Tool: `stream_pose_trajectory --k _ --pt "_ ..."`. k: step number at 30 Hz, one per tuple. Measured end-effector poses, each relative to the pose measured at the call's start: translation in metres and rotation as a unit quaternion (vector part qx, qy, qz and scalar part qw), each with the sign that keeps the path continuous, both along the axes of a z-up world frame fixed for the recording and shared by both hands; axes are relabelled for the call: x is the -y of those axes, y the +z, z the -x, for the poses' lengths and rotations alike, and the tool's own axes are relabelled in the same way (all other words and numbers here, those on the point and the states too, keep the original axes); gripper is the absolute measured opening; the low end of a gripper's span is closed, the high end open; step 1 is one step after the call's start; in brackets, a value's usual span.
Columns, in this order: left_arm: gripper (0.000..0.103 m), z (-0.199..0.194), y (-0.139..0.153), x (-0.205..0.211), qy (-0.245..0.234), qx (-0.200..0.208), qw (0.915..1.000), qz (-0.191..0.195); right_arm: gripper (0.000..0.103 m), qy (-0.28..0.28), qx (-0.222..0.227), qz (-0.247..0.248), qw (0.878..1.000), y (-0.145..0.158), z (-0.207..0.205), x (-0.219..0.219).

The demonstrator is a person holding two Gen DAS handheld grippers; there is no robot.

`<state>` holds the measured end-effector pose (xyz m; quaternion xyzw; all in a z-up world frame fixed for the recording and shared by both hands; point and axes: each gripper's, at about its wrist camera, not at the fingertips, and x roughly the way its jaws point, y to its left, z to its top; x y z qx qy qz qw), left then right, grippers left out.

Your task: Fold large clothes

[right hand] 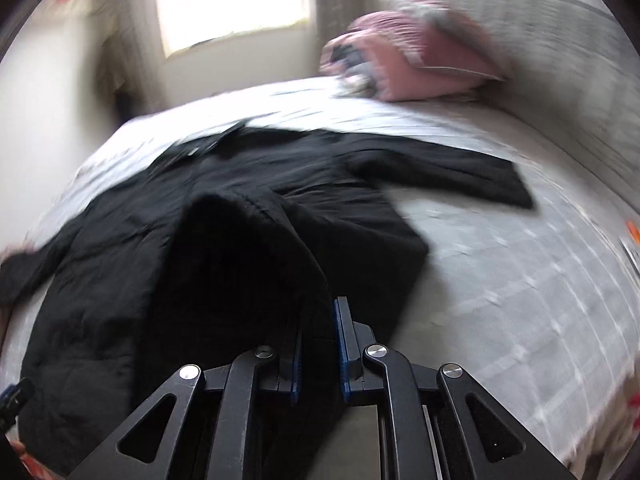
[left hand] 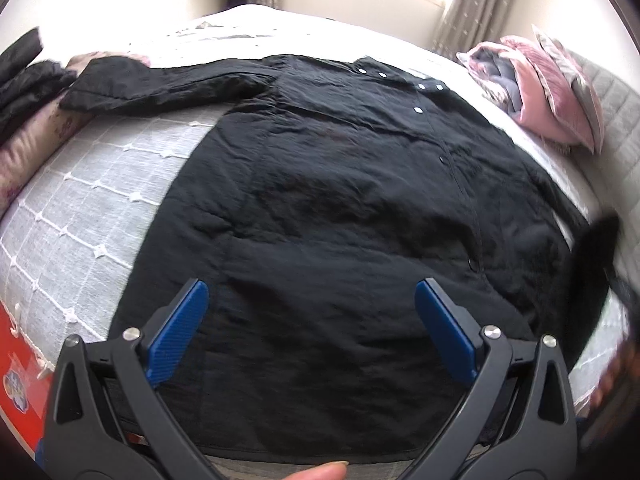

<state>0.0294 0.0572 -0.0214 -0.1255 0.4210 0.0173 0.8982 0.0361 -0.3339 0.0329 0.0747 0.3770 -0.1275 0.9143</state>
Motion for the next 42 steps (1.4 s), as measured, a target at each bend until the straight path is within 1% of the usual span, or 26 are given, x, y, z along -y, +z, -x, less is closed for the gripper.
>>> stream_pose_trajectory --k 3,4,5,6,7,10,12,15,18,20,21,23,25,26,27,28,29,30,32,34,35,37,38,39,41,42 --pt "0.103 0.001 0.002 -0.01 0.007 0.0 0.9998 0.017 0.014 -0.074 0.02 -0.033 0.997 -0.002 0.043 0.044" --pt "0.103 0.001 0.002 -0.012 0.006 -0.002 0.9997 0.022 0.015 -0.1 0.031 -0.081 0.991 -0.001 0.054 0.063" --pt "0.103 0.001 0.004 -0.014 0.002 -0.003 0.9996 0.028 0.021 -0.119 0.055 -0.106 0.986 0.006 0.065 0.075" --pt "0.103 0.002 0.005 -0.015 0.001 -0.002 0.9995 0.03 0.024 -0.143 0.083 -0.102 0.981 0.013 0.078 0.082" --pt "0.103 0.002 0.006 -0.016 0.001 -0.001 0.9995 0.031 0.031 -0.184 0.116 -0.081 0.973 0.023 0.094 0.091" --pt "0.103 0.002 0.009 -0.025 0.006 0.005 0.9993 0.035 0.087 -0.189 0.142 -0.108 0.966 0.025 0.109 0.107" --pt "0.103 0.001 0.009 -0.032 0.014 0.004 0.9991 0.039 0.086 -0.187 0.152 -0.135 0.961 0.025 0.117 0.117" --pt "0.103 0.001 0.007 -0.048 0.033 -0.003 0.9985 0.044 0.086 -0.173 0.176 -0.146 0.958 0.032 0.126 0.11" --pt "0.103 0.004 0.005 -0.067 0.053 -0.008 0.9974 0.048 0.086 -0.166 0.212 -0.163 0.949 0.034 0.138 0.098" --pt "0.103 0.008 0.002 -0.083 0.071 -0.01 0.9961 0.053 0.086 -0.17 0.246 -0.183 0.937 0.03 0.147 0.105" --pt "0.103 0.009 0.001 -0.089 0.076 -0.014 0.9956 0.054 0.086 -0.178 0.265 -0.193 0.928 0.03 0.156 0.105" --pt "0.103 0.011 -0.001 -0.097 0.08 -0.018 0.995 0.058 0.086 -0.17 0.291 -0.214 0.917 0.032 0.166 0.109" --pt "0.103 0.014 -0.003 -0.105 0.084 -0.022 0.9945 0.058 0.087 -0.172 0.355 -0.227 0.89 0.037 0.187 0.113" --pt "0.103 0.015 -0.004 -0.108 0.086 -0.022 0.9944 0.058 0.089 -0.187 0.38 -0.217 0.88 0.043 0.199 0.115" --pt "0.103 0.016 -0.004 -0.111 0.09 -0.022 0.9941 0.056 0.091 -0.207 0.4 -0.192 0.872 0.05 0.212 0.114" --pt "0.103 0.016 -0.005 -0.114 0.093 -0.023 0.9939 0.055 0.097 -0.229 0.401 -0.171 0.87 0.053 0.218 0.113" --pt "0.103 0.016 -0.007 -0.116 0.094 -0.025 0.9937 0.055 0.098 -0.259 0.379 -0.148 0.876 0.055 0.215 0.113" --pt "0.103 0.015 -0.008 -0.117 0.092 -0.027 0.9937 0.058 0.098 -0.26 0.357 -0.147 0.885 0.053 0.207 0.115" --pt "0.102 0.012 -0.012 -0.116 0.087 -0.034 0.9934 0.066 0.097 -0.213 0.278 -0.19 0.917 0.039 0.174 0.121" --pt "0.1 0.01 -0.012 -0.116 0.091 -0.035 0.993 0.066 0.097 -0.172 0.205 -0.222 0.938 0.03 0.143 0.116" --pt "0.1 0.01 -0.011 -0.116 0.094 -0.033 0.9927 0.068 0.097 -0.151 0.192 -0.212 0.946 0.032 0.134 0.109" --pt "0.1 0.007 -0.011 -0.115 0.1 -0.034 0.992 0.07 0.097 -0.11 0.16 -0.171 0.966 0.036 0.114 0.088" --pt "0.1 0.005 -0.013 -0.114 0.102 -0.037 0.9917 0.069 0.097 -0.096 0.131 -0.158 0.974 0.034 0.102 0.079" --pt "0.1 0.003 -0.015 -0.113 0.102 -0.042 0.9915 0.068 0.097 -0.085 0.087 -0.144 0.982 0.028 0.086 0.07" --pt "0.1 -0.003 -0.023 -0.112 0.096 -0.058 0.9909 0.074 0.097 -0.074 0.03 -0.134 0.988 0.016 0.064 0.06" --pt "0.099 -0.006 -0.028 -0.112 0.091 -0.068 0.99 0.083 0.097 -0.072 0.016 -0.136 0.988 0.009 0.057 0.059"
